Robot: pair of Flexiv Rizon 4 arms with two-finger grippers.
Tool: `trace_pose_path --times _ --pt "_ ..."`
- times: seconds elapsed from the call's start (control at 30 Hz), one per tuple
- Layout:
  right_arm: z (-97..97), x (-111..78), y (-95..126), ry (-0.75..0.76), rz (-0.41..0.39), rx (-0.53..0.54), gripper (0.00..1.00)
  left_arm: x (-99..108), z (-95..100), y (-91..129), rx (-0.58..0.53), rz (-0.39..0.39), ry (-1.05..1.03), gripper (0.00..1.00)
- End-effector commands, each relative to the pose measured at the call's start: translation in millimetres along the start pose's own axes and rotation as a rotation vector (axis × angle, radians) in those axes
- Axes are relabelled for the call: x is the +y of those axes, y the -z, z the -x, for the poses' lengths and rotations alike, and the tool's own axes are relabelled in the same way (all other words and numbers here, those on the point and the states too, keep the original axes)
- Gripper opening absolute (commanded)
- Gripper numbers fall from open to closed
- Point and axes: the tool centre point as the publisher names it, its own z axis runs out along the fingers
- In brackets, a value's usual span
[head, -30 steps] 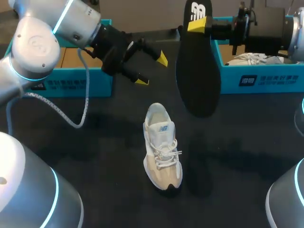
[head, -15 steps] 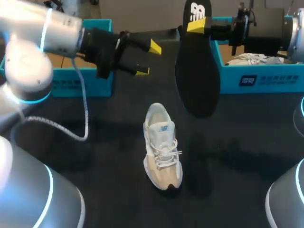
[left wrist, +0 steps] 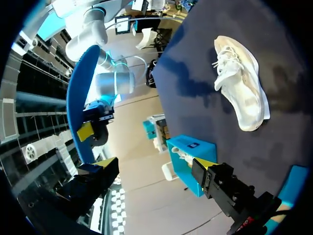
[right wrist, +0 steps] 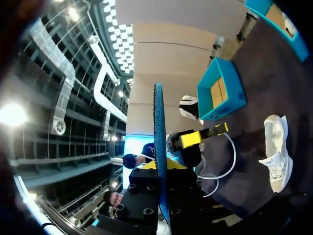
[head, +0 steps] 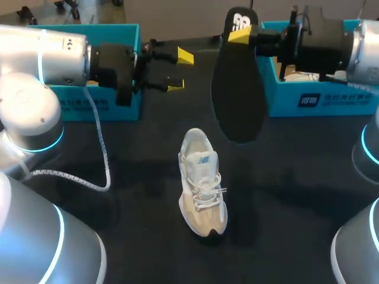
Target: Take the shoe out of the shoebox, open the shoe tongue, remove and reinsert the insole, then place the shoe into the shoebox
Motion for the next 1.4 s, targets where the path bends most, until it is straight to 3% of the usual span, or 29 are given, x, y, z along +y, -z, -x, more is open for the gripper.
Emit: trace_pose_path --times 0.03,0.3,0.6,0.67,0.87,1.27,1.4 --pt "17.2 7.1 -30 -0.053 0.022 -0.008 0.00 -2 1.2 3 -0.035 0.018 0.029 1.00" --pt "17.2 7.1 -30 -0.053 0.022 -0.008 0.00 -2 8.7 3 -0.091 0.049 0.057 1.00" --pt "17.2 7.1 -30 -0.053 0.022 -0.008 0.00 -6 8.2 4 -0.141 0.020 0.095 1.00" --pt "26.8 16.0 -33 -0.094 0.063 0.010 0.00 -7 9.0 7 -0.157 0.011 0.103 1.00" --pt "56.9 43.8 -45 -0.180 0.090 -0.044 0.00 -12 13.2 12 -0.194 -0.031 0.127 1.00" --pt "88.9 56.6 -73 -0.271 0.084 -0.068 0.00 -31 12.2 0 -0.265 -0.055 0.182 1.00" --pt "90.1 61.2 -81 -0.276 0.098 -0.078 0.00 -34 10.0 -2 -0.271 -0.048 0.194 1.00"
